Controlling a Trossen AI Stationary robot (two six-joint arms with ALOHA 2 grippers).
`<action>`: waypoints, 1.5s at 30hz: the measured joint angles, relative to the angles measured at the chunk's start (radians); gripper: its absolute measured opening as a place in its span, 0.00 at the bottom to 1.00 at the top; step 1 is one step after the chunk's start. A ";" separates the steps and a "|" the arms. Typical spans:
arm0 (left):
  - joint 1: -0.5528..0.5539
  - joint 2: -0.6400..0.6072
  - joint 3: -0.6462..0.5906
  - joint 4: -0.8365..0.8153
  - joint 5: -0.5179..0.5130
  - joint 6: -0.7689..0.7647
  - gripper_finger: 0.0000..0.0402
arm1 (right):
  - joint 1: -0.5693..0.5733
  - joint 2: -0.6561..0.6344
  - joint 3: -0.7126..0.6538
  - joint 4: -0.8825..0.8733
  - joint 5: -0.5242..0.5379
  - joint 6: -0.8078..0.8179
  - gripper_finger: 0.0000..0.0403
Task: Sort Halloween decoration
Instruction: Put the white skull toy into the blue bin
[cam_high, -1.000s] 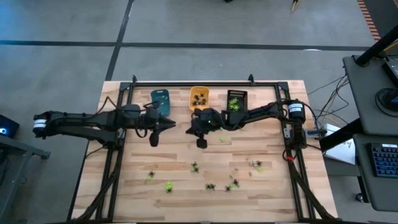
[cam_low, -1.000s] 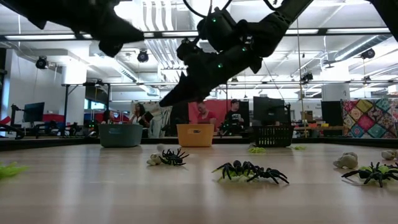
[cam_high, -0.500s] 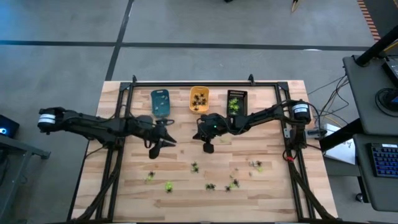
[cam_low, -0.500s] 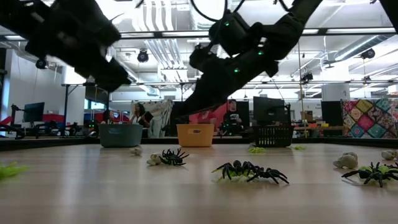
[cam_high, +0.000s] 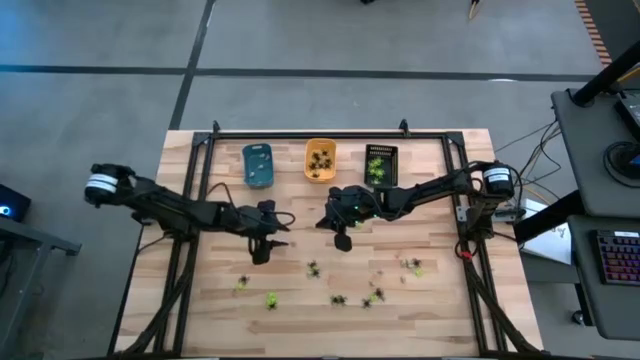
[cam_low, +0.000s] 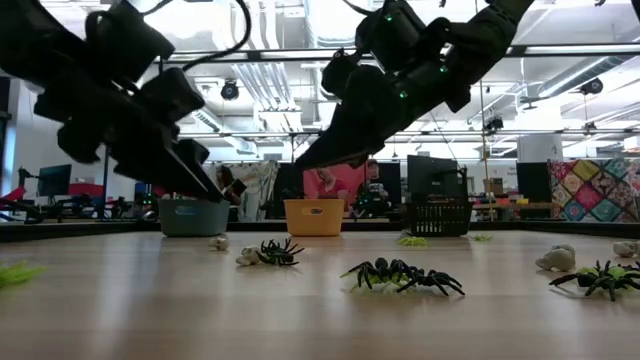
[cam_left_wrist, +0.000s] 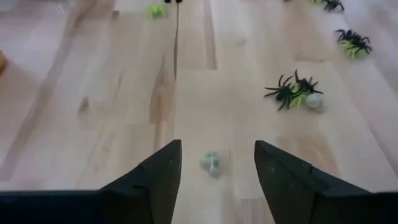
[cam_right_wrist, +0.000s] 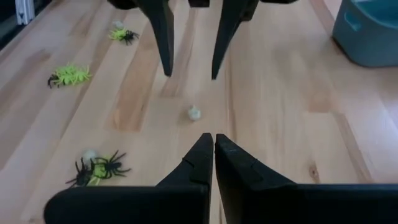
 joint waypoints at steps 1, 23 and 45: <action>-0.004 0.028 0.000 0.032 -0.002 -0.004 0.46 | 0.002 0.000 -0.001 -0.003 0.000 0.001 0.02; -0.012 0.416 0.003 0.392 -0.069 -0.049 0.38 | 0.010 0.000 -0.002 -0.003 0.008 0.001 0.02; -0.011 0.375 -0.027 0.416 -0.032 -0.042 0.03 | 0.011 0.000 -0.002 0.002 0.008 0.001 0.02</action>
